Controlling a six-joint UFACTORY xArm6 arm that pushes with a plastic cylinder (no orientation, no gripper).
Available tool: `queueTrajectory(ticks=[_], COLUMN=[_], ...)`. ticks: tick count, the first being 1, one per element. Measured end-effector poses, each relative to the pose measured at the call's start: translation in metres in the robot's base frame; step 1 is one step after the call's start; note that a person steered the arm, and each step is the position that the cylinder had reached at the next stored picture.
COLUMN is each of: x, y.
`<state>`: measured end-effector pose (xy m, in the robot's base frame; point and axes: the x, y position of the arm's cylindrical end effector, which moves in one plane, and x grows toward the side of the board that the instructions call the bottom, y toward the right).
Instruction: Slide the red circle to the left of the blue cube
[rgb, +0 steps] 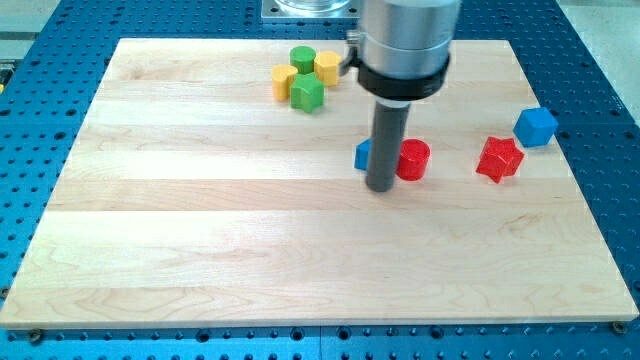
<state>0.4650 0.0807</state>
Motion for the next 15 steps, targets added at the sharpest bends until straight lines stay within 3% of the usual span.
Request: queueTrajectory(ticks=[2,5,6,8,9,10,13,15], x=[0.0,-0.052,-0.057,-0.055,-0.08,-0.103,-0.101,-0.093], y=[0.005,0.1,0.098,0.017,0.016,0.026,0.115,0.11])
